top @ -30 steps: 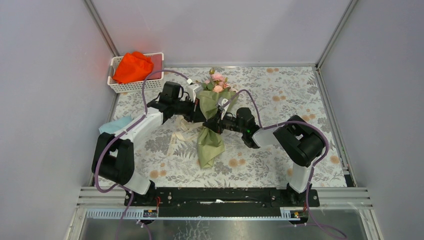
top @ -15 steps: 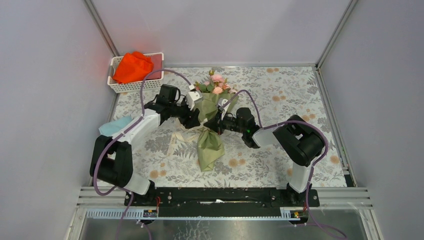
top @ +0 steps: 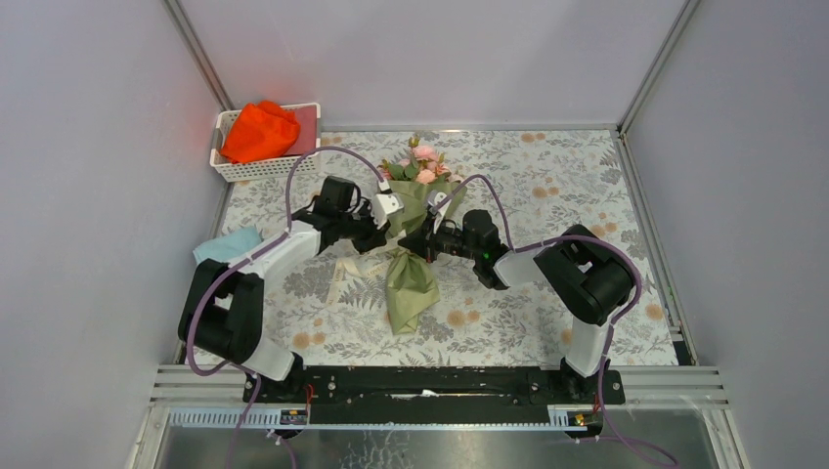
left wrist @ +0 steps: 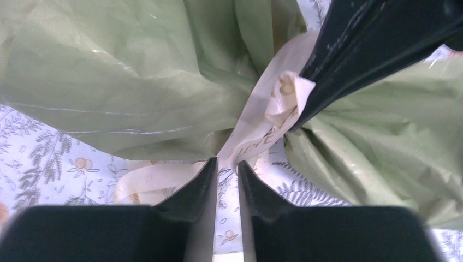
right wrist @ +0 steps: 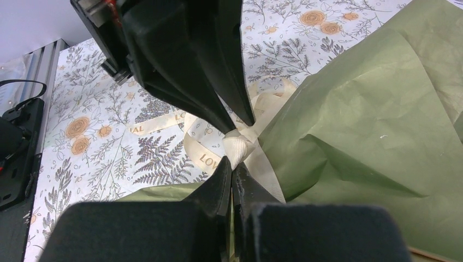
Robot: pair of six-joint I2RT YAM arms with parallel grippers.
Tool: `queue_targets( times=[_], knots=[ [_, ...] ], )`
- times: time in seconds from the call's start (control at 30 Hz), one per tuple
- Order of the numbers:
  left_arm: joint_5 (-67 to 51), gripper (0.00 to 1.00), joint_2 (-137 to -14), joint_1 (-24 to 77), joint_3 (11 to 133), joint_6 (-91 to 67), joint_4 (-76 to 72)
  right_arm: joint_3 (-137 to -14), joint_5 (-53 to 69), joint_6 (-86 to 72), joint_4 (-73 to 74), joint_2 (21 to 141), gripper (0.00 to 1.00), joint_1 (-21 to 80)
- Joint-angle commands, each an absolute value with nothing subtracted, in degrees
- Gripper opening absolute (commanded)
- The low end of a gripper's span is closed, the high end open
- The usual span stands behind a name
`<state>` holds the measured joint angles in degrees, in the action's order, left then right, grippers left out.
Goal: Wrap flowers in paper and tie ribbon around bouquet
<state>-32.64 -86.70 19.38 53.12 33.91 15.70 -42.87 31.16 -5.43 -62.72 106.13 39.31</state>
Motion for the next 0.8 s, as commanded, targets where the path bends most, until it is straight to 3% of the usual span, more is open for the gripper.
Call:
queue_targets(
  times=[0.0,0.1,0.27,0.37,0.47,0.77],
  knots=[
    [-33.5,0.16,-87.3,20.3,53.4,33.6,11.9,-43.2,32.3,-5.7,-67.9,105.9,0.00,39.0],
    [-36.7,0.00,-86.6,20.9,53.7,34.1,14.8,-43.1,32.2,-5.7,-68.1,106.1,0.00,38.8],
    [-36.3,0.00,-84.8,21.0,55.2,33.1,18.8,-42.7,32.5,-5.8,-68.3,106.3,0.02,38.1],
    [-35.1,0.00,-83.1,20.4,57.4,33.2,23.7,-41.2,32.2,-4.4,-68.2,105.1,0.19,37.1],
    [-36.2,0.00,-81.7,20.4,58.8,32.9,27.4,-40.8,33.3,-1.9,-65.4,103.7,0.24,36.3],
    [-42.9,0.00,-79.4,21.8,63.6,22.9,28.3,-41.3,38.3,10.7,-47.1,93.5,0.74,35.9]
  ],
)
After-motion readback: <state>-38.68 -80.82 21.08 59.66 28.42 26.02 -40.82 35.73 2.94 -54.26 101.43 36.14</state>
